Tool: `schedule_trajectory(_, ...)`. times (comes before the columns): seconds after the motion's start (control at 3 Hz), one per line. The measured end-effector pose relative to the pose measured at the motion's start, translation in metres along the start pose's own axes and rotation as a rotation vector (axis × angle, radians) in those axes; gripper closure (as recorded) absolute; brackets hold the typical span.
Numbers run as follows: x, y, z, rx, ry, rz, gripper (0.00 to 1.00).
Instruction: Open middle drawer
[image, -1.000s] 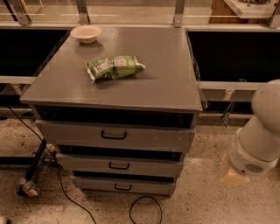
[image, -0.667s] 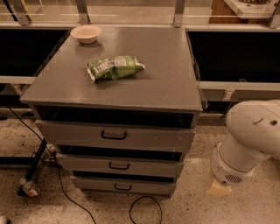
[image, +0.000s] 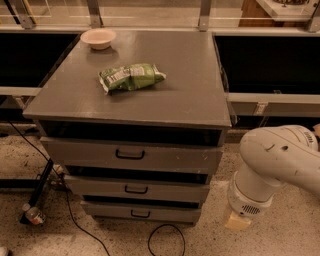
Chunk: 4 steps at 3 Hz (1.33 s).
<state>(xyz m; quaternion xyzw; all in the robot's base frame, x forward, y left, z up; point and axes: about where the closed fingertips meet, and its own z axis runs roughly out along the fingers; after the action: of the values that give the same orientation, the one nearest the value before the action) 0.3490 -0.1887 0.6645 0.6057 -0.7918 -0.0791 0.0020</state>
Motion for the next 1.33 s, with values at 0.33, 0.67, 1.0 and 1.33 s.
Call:
schedule_trajectory(0.33,-0.003,-0.015,0.010,0.027,-0.042,0.073,1.00)
schedule_trajectory(0.67,-0.007,-0.040,0.022,0.063,-0.105,0.180,1.00)
schedule_trajectory(1.0,-0.010,-0.060,0.030,0.075,-0.138,0.252,1.00)
schedule_trajectory(1.33,-0.010,-0.060,0.031,0.074,-0.138,0.255,1.00)
